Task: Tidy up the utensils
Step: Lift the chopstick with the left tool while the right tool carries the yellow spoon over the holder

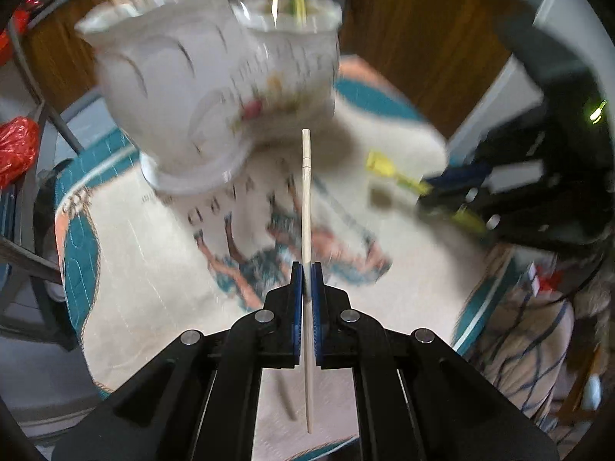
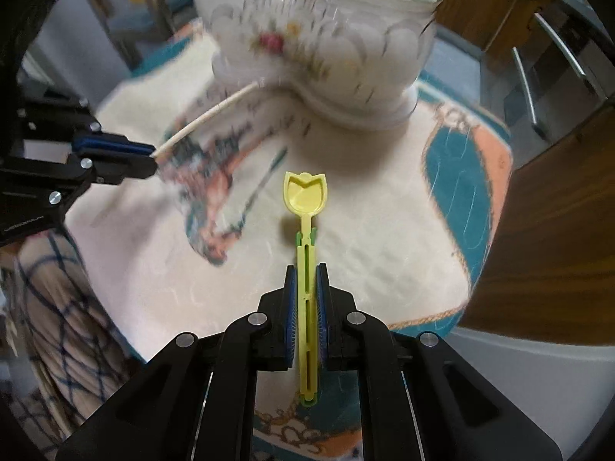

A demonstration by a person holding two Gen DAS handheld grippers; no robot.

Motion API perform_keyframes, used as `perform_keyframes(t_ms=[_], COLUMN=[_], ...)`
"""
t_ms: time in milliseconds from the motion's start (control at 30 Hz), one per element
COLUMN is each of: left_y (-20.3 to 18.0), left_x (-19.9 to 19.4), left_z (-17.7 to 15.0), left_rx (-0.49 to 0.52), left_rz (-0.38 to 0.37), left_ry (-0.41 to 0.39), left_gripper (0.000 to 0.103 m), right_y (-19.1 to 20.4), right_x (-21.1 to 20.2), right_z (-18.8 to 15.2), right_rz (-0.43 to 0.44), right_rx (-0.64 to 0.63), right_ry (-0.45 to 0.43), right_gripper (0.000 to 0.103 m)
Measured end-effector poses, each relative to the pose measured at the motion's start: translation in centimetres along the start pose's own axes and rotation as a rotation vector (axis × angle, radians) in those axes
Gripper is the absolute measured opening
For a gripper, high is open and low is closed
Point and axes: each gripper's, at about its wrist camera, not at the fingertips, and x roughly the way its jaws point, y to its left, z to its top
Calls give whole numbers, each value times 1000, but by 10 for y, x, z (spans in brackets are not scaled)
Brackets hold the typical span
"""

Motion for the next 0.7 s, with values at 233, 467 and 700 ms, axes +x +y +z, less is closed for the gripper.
perform_keyframes(t_ms=[233, 467, 700], left_y=[6, 14, 12], left_x=[-33, -58, -73], left_z=[-10, -17, -12], left_rx=[-79, -108, -140], left_rz=[-59, -46, -17], left_ry=[-268, -509, -744], left_gripper=[4, 4, 4], right_y=[-15, -32, -44], right_x=[-31, -53, -59], right_z=[-5, -16, -16], right_rz=[92, 237, 286], right_rx=[95, 234, 282], right_ry=[-249, -539, -746], right_gripper=[10, 10, 10])
